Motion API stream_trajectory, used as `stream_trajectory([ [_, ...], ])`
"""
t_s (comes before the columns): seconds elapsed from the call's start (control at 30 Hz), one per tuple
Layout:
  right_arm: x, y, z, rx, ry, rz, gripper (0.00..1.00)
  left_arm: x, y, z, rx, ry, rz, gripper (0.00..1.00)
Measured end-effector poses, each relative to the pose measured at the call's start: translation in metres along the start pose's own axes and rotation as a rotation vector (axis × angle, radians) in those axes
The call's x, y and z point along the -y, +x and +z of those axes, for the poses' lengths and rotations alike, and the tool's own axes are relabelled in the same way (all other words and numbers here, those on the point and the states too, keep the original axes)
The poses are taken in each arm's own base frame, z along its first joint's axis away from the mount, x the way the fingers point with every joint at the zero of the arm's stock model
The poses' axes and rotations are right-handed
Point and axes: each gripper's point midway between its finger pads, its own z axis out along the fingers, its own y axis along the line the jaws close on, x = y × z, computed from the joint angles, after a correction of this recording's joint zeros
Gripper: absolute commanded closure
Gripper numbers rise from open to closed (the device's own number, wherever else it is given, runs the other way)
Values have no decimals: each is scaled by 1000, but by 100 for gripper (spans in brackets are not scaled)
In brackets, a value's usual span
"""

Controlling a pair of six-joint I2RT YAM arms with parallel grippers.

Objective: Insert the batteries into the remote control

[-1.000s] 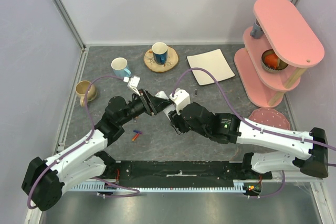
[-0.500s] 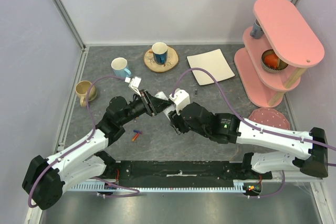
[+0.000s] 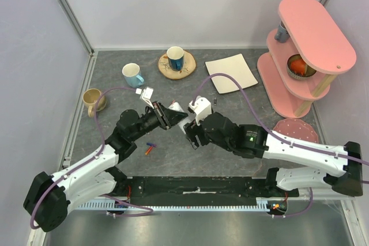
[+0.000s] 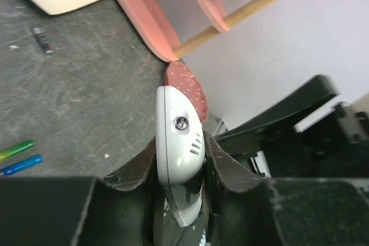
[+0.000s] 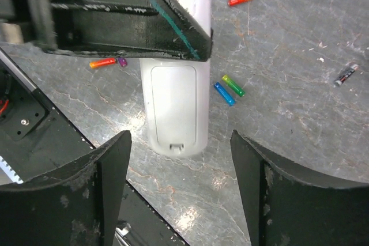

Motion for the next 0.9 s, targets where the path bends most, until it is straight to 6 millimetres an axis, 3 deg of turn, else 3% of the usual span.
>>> stream_trajectory([
  [0.2,9,-23,-31,95,-6,72,2,-24,-2,-12,76,-90,4,98],
  [0.3,18,-33,-49,156,6,130,2,-27,-9,-17,126,-103,37,98],
  [0.4,29,-28,-60,193,29,189,2,-32,-11,-20,154,-111,68,98],
  [0.53,37,-4,-53,183,63,262,2,-46,-6,-24,164,-145,101,98],
  [0.7,43,27,-35,167,107,375,9,-69,3,-34,188,-202,116,98],
  [0.9,30,30,-22,223,42,516,16,-72,1,-42,262,-213,148,98],
])
